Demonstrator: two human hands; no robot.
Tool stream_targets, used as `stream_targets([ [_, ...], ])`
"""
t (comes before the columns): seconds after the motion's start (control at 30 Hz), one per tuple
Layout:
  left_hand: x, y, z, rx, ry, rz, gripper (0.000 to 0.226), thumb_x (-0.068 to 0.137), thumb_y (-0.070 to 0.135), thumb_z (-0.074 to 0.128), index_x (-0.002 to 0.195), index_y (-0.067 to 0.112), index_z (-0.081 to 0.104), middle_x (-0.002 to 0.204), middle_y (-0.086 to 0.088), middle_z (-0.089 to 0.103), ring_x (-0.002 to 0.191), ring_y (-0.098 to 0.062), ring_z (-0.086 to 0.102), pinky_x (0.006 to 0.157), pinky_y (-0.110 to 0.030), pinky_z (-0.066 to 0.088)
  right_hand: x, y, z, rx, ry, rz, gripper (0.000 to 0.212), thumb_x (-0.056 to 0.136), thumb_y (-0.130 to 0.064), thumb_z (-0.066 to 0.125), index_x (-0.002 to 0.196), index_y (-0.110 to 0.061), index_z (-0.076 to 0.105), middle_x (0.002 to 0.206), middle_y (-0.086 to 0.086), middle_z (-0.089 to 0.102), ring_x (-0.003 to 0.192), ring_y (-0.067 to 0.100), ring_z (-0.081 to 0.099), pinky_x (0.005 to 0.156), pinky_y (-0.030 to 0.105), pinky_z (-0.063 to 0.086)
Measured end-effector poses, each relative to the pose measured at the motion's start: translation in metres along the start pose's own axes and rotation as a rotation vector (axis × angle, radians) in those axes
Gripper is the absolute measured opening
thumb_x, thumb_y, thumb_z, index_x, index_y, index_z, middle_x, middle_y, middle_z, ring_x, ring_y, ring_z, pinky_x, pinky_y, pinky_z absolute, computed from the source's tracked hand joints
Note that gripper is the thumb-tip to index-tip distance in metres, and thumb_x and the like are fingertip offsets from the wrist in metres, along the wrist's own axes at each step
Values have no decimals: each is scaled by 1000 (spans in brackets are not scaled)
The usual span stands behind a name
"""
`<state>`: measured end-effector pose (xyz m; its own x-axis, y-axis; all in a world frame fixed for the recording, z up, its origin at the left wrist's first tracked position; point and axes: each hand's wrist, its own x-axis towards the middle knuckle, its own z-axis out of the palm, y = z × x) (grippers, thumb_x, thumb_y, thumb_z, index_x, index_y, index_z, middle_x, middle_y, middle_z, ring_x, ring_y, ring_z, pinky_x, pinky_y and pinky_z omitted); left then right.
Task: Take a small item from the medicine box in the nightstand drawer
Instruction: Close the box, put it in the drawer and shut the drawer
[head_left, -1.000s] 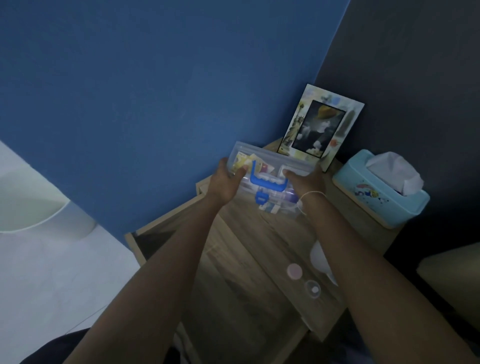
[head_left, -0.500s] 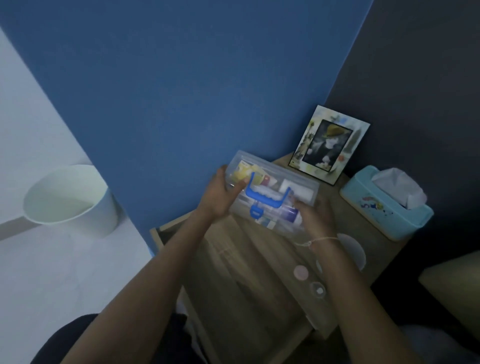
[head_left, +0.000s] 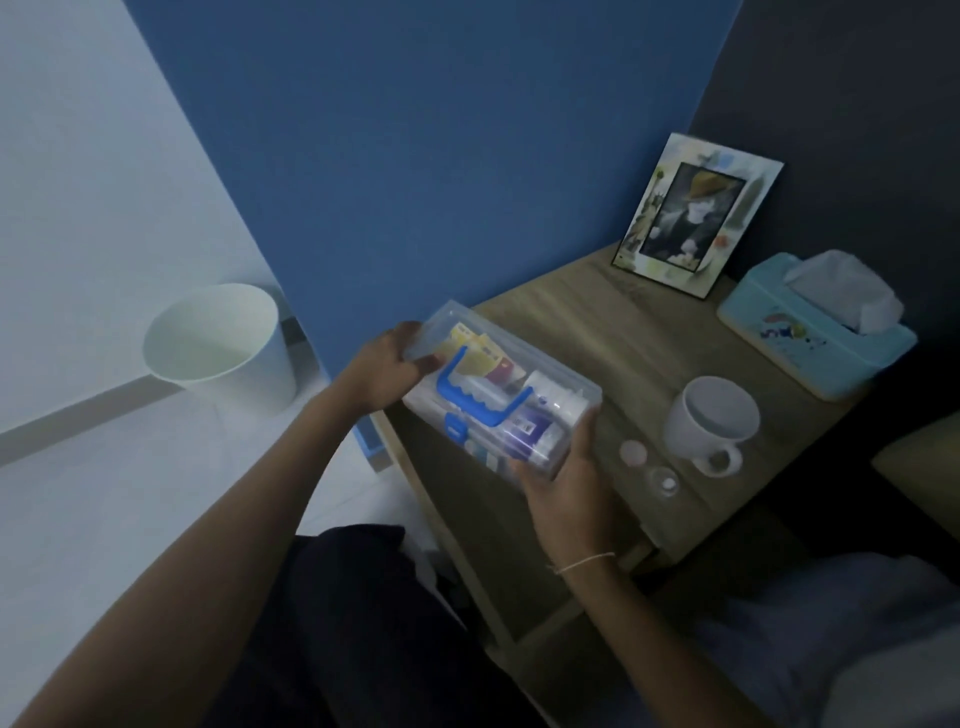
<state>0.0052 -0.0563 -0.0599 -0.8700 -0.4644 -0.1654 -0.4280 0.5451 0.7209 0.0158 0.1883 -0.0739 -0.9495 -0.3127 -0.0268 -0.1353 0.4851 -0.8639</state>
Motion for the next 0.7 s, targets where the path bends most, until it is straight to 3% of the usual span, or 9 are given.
stream_targets([
  [0.1,1,-18,15,43,-45,-15,55,87,31,62,135,12,44,140,-12,49,130,-30,44,109,-37,32,-16,16,19,-105,43,-17,79,83,-32,68,147,-26,21,140,2,52,124,11,53,98,32,50],
  [0.2,10,-34,29,84,-122,-35,48,88,29,60,130,11,46,132,-13,53,124,-33,48,103,-37,37,-23,36,37,-193,72,-44,74,83,-37,68,144,-16,32,138,2,54,123,9,54,91,12,45],
  [0.23,13,-39,33,119,-152,-44,48,87,29,59,131,12,47,131,-13,54,122,-33,50,99,-35,37,-24,43,42,-213,74,-41,73,83,-38,68,143,-16,33,137,1,54,122,9,54,91,11,44],
  [0.33,25,-47,46,233,-225,-43,56,85,25,57,137,13,41,135,-16,54,120,-33,51,92,-31,38,-24,63,57,-229,34,46,78,83,-43,66,146,-21,25,142,2,49,127,12,50,99,33,49],
  [0.43,37,-48,64,268,-280,-38,57,82,25,59,134,8,44,130,-17,57,110,-30,57,84,-28,42,-19,80,69,-155,-11,182,90,81,-40,69,150,-24,13,143,1,48,127,13,50,98,28,45],
  [0.53,43,-53,81,212,-365,-100,81,73,49,70,136,9,39,135,-11,54,117,-28,55,99,-39,47,-12,97,76,-132,-31,259,93,80,-38,70,150,-24,12,142,1,49,126,14,51,93,22,41],
  [0.6,42,-59,89,230,-395,-112,96,66,57,75,139,11,33,138,-9,49,121,-28,52,102,-42,45,-8,105,78,-131,-38,277,91,80,-36,71,150,-23,14,143,2,48,127,14,50,96,24,43],
  [0.7,43,-70,99,306,-416,-81,100,67,58,74,143,12,29,144,-12,42,128,-29,44,106,-45,41,-5,115,82,-135,-44,302,94,78,-28,73,149,-30,12,145,3,46,131,17,47,103,35,44],
])
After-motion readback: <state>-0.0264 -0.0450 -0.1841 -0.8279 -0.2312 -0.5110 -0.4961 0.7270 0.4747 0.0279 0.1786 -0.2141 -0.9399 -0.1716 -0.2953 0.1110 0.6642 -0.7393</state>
